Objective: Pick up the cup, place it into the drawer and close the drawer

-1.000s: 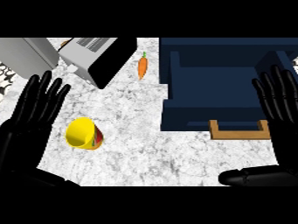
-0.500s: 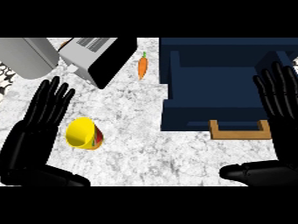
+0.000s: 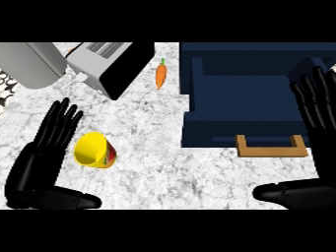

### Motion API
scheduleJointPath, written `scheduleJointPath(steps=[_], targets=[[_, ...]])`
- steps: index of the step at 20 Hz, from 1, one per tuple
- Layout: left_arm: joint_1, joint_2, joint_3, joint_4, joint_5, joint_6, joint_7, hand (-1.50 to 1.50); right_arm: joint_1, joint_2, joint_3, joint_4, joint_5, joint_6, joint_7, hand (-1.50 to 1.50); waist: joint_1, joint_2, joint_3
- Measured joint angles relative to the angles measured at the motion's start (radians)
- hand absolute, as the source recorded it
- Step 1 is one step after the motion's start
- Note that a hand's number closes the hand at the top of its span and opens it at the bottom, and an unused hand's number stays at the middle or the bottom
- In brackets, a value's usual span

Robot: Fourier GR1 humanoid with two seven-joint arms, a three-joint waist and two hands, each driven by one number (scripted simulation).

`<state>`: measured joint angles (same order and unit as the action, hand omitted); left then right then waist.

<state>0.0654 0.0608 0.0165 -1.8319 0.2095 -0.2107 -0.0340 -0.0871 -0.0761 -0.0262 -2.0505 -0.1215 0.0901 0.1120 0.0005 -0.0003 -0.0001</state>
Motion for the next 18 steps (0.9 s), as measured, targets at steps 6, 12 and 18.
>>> scheduleJointPath(steps=[6, 12, 18], targets=[[-0.004, 0.008, 0.044, 0.150, -0.040, -0.013, -0.114, -1.50, 0.016, 0.014, 0.025, -0.020, 0.022, -0.007, 0.004, -1.50, -0.001, 0.000, 0.000], [-0.031, 0.029, 0.075, 0.299, -0.067, -0.041, -0.205, -1.50, 0.004, 0.009, 0.012, -0.003, 0.011, 0.004, 0.007, -1.50, -0.001, 0.000, 0.000], [-0.073, 0.059, 0.110, 0.448, -0.073, -0.083, -0.285, -1.50, -0.009, 0.000, -0.005, -0.025, -0.006, 0.006, 0.039, -1.50, -0.002, 0.000, 0.000]])
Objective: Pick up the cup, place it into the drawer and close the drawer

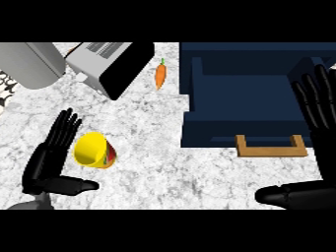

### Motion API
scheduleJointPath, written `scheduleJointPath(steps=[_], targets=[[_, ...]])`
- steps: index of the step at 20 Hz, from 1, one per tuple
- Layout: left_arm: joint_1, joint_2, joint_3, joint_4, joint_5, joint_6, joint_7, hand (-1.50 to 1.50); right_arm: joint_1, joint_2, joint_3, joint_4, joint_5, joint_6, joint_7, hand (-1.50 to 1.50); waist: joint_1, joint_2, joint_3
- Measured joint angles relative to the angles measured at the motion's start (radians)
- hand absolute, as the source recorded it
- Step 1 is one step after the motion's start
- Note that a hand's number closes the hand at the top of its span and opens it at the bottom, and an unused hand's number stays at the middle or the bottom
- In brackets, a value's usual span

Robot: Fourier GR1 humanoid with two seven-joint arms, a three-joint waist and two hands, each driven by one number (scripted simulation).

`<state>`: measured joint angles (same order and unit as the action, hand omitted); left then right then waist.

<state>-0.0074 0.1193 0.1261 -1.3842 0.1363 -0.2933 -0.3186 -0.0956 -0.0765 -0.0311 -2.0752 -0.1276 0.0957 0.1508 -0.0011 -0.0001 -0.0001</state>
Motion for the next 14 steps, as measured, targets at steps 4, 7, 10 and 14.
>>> scheduleJointPath(steps=[4, 7, 10, 14], targets=[[-0.034, 0.021, 0.025, 0.109, -0.011, -0.018, -0.066, -1.50, -0.021, -0.004, -0.006, 0.012, -0.003, 0.001, 0.009, -1.50, 0.000, 0.000, 0.000], [-0.074, 0.010, 0.026, 0.190, -0.026, -0.007, -0.099, -1.50, -0.001, -0.006, -0.009, 0.000, -0.005, 0.010, 0.005, -1.50, -0.001, 0.000, 0.000], [-0.084, 0.019, 0.035, 0.268, -0.044, -0.011, -0.171, -1.50, -0.006, -0.011, -0.024, 0.012, -0.021, 0.020, -0.005, -1.50, -0.001, 0.000, 0.000], [-0.119, 0.023, 0.051, 0.371, -0.057, 0.001, -0.242, -1.50, 0.007, -0.002, -0.002, -0.011, -0.011, 0.017, 0.015, -1.50, -0.001, 0.000, 0.000]])
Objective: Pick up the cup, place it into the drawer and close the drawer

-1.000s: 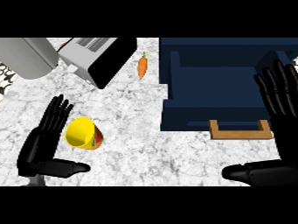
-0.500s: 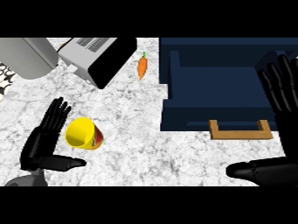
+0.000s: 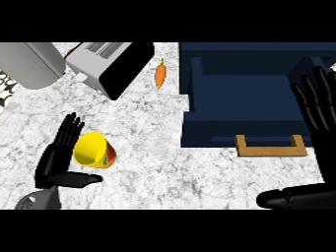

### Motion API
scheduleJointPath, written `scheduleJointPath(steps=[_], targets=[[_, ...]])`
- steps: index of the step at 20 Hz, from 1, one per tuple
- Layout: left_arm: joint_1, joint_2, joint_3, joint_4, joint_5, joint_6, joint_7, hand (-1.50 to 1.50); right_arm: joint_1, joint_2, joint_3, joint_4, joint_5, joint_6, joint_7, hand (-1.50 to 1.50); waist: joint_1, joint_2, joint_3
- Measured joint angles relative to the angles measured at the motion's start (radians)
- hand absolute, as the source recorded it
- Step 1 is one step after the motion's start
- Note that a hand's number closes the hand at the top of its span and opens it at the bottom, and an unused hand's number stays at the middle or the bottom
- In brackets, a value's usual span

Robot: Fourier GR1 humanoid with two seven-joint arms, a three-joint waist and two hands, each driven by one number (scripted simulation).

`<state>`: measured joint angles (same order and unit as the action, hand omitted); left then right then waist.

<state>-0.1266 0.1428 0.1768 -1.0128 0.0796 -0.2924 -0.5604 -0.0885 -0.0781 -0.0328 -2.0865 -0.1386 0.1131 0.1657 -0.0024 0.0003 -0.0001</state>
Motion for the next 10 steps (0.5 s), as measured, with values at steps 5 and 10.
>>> scheduleJointPath(steps=[5, 10], targets=[[-0.019, 0.012, 0.005, 0.118, -0.026, 0.001, -0.101, -1.50, 0.001, -0.002, -0.002, 0.001, -0.004, 0.009, -0.001, -1.50, 0.000, 0.000, 0.000], [-0.080, 0.034, 0.016, 0.230, -0.031, -0.012, -0.137, -1.50, -0.004, -0.001, -0.008, 0.023, -0.004, 0.014, -0.013, -1.50, -0.001, 0.000, 0.000]])
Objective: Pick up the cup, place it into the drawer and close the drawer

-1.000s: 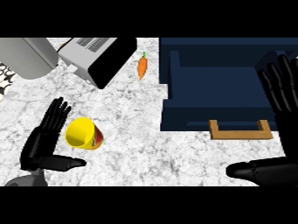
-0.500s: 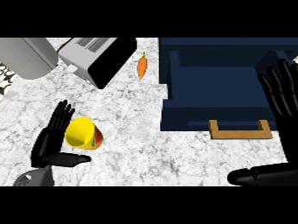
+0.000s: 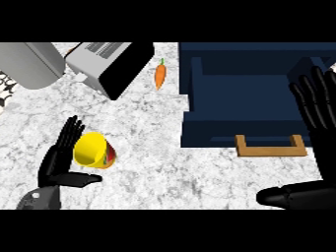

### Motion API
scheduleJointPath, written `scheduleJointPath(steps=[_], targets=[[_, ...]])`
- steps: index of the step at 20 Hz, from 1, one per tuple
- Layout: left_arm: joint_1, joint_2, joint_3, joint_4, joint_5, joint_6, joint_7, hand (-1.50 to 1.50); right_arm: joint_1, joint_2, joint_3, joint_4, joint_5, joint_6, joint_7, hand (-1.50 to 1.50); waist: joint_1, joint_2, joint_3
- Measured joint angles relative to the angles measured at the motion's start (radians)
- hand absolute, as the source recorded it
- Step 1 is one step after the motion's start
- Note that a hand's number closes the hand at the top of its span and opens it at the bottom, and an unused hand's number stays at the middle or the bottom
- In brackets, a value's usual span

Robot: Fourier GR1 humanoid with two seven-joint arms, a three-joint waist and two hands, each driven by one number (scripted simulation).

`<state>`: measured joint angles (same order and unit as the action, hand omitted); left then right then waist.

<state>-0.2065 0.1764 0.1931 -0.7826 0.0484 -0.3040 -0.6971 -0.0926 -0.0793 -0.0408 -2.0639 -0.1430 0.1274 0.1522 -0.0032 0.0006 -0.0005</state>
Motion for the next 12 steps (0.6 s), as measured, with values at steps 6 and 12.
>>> scheduleJointPath(steps=[6, 12], targets=[[-0.060, -0.002, -0.004, 0.137, -0.022, -0.003, -0.093, -1.50, -0.015, -0.008, -0.017, -0.012, -0.017, -0.001, 0.025, -1.50, -0.001, 0.000, 0.000], [-0.114, -0.006, 0.003, 0.241, -0.013, -0.013, -0.129, -1.50, 0.003, 0.001, -0.003, -0.049, -0.017, -0.004, 0.034, -1.50, -0.003, 0.000, 0.000]])
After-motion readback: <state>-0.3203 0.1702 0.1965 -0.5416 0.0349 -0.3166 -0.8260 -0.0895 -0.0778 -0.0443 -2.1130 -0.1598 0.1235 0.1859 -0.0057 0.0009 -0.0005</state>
